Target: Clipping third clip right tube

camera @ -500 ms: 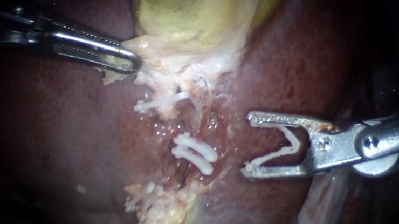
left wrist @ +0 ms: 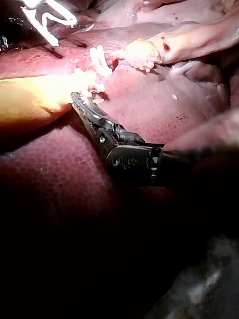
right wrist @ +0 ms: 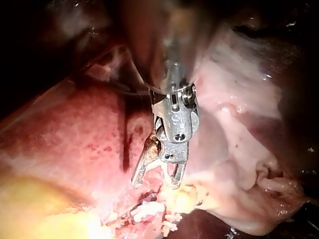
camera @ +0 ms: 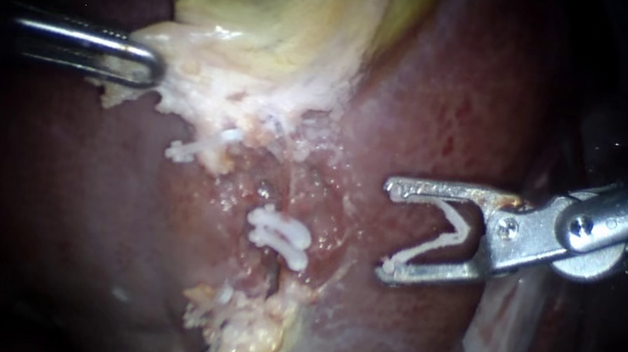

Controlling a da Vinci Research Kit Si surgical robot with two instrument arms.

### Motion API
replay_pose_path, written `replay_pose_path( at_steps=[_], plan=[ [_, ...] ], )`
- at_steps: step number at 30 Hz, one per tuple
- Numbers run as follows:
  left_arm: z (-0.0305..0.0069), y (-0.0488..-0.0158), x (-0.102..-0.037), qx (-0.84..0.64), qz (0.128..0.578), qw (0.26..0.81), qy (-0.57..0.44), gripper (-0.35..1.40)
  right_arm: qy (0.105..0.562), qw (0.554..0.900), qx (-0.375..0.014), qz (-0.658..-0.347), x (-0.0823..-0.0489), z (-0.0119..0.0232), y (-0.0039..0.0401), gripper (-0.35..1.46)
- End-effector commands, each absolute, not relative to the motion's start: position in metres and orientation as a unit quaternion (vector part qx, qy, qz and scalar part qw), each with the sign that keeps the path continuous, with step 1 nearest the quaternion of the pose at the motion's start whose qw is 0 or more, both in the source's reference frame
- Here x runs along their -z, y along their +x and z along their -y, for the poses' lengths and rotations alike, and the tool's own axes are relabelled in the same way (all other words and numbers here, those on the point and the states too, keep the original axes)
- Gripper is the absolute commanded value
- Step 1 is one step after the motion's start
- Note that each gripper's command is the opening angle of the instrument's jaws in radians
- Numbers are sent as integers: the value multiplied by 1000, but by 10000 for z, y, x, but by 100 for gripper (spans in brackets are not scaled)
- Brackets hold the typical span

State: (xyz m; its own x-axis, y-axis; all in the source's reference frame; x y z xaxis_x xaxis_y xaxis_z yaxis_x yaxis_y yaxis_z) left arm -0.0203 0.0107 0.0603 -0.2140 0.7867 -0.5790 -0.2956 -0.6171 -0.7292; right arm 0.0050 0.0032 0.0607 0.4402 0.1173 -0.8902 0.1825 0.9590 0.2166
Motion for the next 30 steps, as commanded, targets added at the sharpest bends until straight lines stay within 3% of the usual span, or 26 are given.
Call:
replay_pose_path(
  at_steps=[1, 7, 12, 19, 30],
  plan=[
    [-106, -204, -601, -740, 241, 366, -511, -35, 142, 835, 16, -531, -607, -32, 51, 50],
    [-104, -204, -599, -741, 239, 364, -512, -35, 158, 830, -17, -534, -608, -33, 59, 50],
    [-105, -204, -597, -740, 239, 364, -512, -35, 189, 813, -78, -545, -612, -35, 75, 50],
    [-105, -205, -595, -741, 237, 363, -512, -35, 220, 803, -128, -539, -631, -36, 100, 50],
    [-104, -206, -594, -742, 236, 361, -513, -35, 290, 744, -179, -574, -667, -53, 138, 50]
  ],
)
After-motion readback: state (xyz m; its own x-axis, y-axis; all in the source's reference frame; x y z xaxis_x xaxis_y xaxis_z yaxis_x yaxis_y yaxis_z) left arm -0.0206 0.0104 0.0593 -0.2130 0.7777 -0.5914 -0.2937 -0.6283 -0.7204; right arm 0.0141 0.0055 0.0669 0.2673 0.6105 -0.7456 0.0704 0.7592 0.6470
